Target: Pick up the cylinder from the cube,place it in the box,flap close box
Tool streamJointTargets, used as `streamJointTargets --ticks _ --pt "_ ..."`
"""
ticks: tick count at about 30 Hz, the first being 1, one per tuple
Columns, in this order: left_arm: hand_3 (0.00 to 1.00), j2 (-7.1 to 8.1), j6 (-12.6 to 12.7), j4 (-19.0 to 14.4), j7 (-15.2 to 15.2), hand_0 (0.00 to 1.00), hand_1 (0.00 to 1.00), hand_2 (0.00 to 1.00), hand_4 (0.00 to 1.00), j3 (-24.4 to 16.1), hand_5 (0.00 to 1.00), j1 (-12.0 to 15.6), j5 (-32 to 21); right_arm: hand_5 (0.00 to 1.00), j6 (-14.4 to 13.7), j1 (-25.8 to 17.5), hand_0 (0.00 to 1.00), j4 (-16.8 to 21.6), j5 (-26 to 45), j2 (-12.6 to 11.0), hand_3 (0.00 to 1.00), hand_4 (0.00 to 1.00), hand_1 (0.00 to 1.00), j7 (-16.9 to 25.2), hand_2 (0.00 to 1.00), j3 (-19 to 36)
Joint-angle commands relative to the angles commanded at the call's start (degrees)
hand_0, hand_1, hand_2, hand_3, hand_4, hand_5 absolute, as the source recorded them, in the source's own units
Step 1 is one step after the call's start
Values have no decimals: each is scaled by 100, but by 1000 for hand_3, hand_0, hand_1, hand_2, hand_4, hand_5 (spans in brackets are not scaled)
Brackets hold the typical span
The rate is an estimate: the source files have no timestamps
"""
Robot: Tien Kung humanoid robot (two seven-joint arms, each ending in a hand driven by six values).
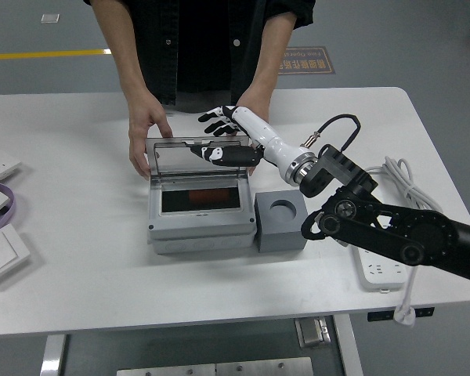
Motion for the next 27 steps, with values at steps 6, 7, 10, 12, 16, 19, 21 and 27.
streamJointTargets --ticks 6,7,10,12,16,19,21,27 --pt "624 2 5 0 5 596 593 577 689 -12 250 3 13 451 -33 -286 676 315 174 -147 760 846 663 104 670 -89" --pt "624 2 6 0 5 596 593 577 689 -8 250 5 9 451 -39 -310 676 355 158 -159 760 846 663 108 670 -68" --pt "624 3 8 2 5 596 593 577 689 -9 250 6 7 451 -53 -350 676 549 41 -228 760 846 663 83 670 84" --pt "624 6 9 3 3 596 593 577 690 -13 251 4 10 454 -58 -348 642 689 -38 -284 760 846 661 50 670 192" --pt "624 12 9 3 3 596 593 577 690 -9 251 -1 4 454 -67 -342 642 911 -81 -385 760 846 661 23 670 324" --pt "624 12 11 4 4 597 593 577 691 3 251 0 -8 457 -61 -357 643 963 29 -430 757 845 657 61 669 276" --pt "624 11 11 4 5 597 593 577 691 4 251 -1 -7 457 -57 -370 643 923 121 -427 757 845 657 102 669 213" --pt "624 -2 10 3 6 597 593 576 691 1 252 -4 4 457 -66 -442 640 562 562 -292 754 842 653 367 668 48"
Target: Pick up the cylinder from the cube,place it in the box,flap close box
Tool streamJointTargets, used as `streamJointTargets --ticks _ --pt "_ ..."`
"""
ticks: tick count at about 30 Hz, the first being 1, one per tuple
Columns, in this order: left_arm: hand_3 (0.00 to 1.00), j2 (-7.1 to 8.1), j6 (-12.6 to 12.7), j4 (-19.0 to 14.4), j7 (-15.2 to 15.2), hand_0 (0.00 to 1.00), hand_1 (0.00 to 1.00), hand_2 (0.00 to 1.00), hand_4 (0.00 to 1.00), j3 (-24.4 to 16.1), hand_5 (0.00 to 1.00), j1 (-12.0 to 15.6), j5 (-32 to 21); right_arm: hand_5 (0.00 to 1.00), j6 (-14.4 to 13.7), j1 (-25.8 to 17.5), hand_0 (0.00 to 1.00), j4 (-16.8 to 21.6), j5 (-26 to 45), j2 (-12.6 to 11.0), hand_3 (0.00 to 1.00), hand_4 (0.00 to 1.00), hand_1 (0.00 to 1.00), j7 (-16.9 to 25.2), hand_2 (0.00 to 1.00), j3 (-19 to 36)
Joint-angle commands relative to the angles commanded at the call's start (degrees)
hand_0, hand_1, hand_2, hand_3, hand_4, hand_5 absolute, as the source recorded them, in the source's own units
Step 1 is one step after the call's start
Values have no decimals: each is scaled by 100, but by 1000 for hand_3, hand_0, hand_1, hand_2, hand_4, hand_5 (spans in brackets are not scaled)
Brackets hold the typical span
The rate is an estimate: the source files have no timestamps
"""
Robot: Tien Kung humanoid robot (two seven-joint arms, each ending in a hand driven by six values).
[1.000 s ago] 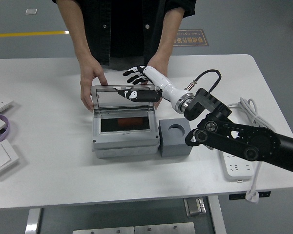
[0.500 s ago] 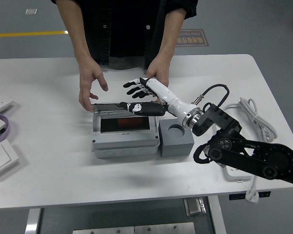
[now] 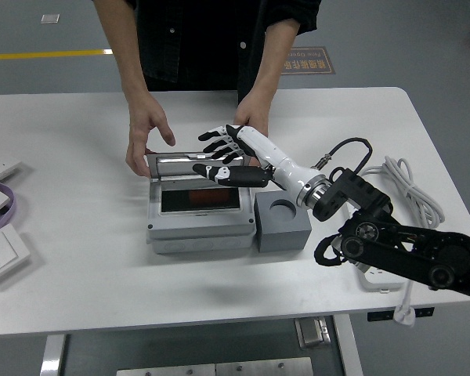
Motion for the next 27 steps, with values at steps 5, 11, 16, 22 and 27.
streamJointTargets --ticks 5,11,16,22,27 --pt "624 2 3 2 1 597 593 576 691 28 252 6 -21 455 -9 79 632 30 -119 37 750 838 646 -29 667 121" --pt "624 15 5 5 1 597 592 576 690 51 252 -6 -36 451 48 281 639 101 -287 52 745 833 646 -163 662 191" --pt "623 17 4 -1 6 597 593 576 689 57 251 -14 -22 439 104 486 637 -274 -65 237 743 826 644 -94 661 38" --pt "623 1 -2 -3 7 597 593 576 689 18 250 -39 26 445 185 650 627 -1027 357 619 741 829 642 118 661 -233" --pt "623 -9 -2 -11 14 597 593 576 688 -40 249 -33 67 439 204 517 630 -1116 239 511 733 822 642 32 660 -319"
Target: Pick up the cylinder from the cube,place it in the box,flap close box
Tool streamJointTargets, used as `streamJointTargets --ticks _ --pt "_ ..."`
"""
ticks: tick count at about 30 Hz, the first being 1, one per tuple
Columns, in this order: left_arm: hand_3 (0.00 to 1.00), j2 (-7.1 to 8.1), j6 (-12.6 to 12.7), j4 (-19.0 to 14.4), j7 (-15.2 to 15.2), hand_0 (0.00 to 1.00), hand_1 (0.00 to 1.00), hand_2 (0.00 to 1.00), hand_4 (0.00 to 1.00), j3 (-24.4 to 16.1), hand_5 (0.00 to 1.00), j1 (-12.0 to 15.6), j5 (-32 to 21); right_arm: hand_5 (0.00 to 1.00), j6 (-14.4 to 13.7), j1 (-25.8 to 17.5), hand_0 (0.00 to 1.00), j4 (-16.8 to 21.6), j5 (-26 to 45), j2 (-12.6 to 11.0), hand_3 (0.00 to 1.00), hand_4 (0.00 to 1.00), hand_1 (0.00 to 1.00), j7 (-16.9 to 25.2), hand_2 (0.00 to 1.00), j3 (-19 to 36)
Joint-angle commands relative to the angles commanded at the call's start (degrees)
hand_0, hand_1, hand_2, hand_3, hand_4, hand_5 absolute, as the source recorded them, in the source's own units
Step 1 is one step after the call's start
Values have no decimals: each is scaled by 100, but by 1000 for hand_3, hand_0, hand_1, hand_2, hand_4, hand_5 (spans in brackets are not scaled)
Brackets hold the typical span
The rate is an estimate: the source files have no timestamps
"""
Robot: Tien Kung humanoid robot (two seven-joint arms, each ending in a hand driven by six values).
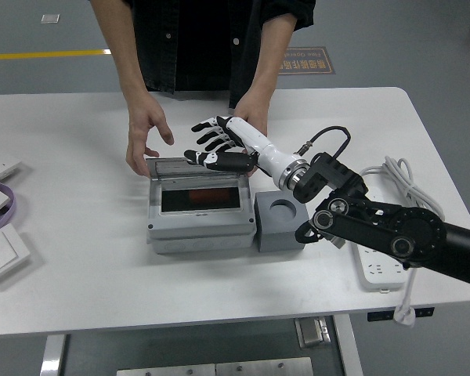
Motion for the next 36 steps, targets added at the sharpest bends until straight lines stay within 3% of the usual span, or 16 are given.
streamJointTargets --ticks 6,10,14,20,25,33,36 --pt "622 25 -2 -12 9 597 593 576 688 -165 249 14 117 423 -92 -164 633 706 -418 -378 728 808 639 -197 658 -3" --pt "622 67 -10 -30 -7 597 593 576 688 -434 249 -20 345 423 -91 -256 633 1065 -439 -489 728 808 639 -263 658 -53" --pt "622 69 -13 -27 -14 597 593 576 687 -482 247 -37 385 411 -19 -358 626 1077 -276 -454 719 788 639 -260 659 -136" --pt "622 60 13 19 -17 596 593 576 687 -167 248 4 45 418 30 -533 625 856 123 -389 719 782 640 -90 660 -16" --pt "622 70 18 33 -30 597 593 576 688 -74 248 52 -62 420 15 -765 638 1107 143 -618 725 769 643 -24 667 512" --pt "623 55 41 17 -44 596 593 576 688 -7 247 216 -134 419 41 -1619 642 2202 -568 -1455 722 757 642 -29 667 1923" --pt "623 40 62 2 -44 596 593 576 688 0 248 263 -138 417 -8 -1992 643 2202 -474 -1614 706 748 642 192 663 2508"
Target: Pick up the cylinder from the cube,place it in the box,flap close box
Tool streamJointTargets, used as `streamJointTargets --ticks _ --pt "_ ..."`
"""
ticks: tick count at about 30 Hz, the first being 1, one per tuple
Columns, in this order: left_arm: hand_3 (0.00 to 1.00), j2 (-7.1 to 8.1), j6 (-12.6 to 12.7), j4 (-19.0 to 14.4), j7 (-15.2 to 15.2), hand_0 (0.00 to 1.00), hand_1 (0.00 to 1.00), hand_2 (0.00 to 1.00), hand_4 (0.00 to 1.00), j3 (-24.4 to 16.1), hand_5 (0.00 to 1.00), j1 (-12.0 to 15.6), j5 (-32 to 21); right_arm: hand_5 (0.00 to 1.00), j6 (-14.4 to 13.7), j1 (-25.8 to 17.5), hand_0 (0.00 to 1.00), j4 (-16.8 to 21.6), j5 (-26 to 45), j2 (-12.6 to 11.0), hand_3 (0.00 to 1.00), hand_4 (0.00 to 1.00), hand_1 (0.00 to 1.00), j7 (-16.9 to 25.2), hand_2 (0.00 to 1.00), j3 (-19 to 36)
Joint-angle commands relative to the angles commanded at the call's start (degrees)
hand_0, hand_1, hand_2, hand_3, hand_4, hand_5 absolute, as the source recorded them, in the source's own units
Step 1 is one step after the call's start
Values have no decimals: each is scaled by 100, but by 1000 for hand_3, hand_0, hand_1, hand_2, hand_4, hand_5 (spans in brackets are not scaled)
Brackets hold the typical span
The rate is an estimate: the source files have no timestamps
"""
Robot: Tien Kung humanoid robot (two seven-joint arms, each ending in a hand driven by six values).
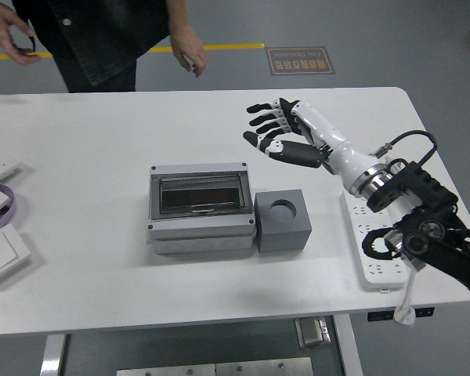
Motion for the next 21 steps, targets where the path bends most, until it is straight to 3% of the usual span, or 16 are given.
streamJointTargets --ticks 8,16,21 --pt "623 -52 77 -39 9 596 593 576 689 16 248 25 12 401 -105 -906 644 -150 377 -30 685 735 641 469 661 1464" --pt "623 -110 149 -64 10 596 593 576 690 -19 249 -51 70 420 47 -1046 655 -701 390 152 667 732 647 417 661 2507" --pt "623 -134 195 -78 19 596 593 576 690 -31 249 -77 85 427 125 -1069 665 -903 432 189 662 724 654 451 664 2831"
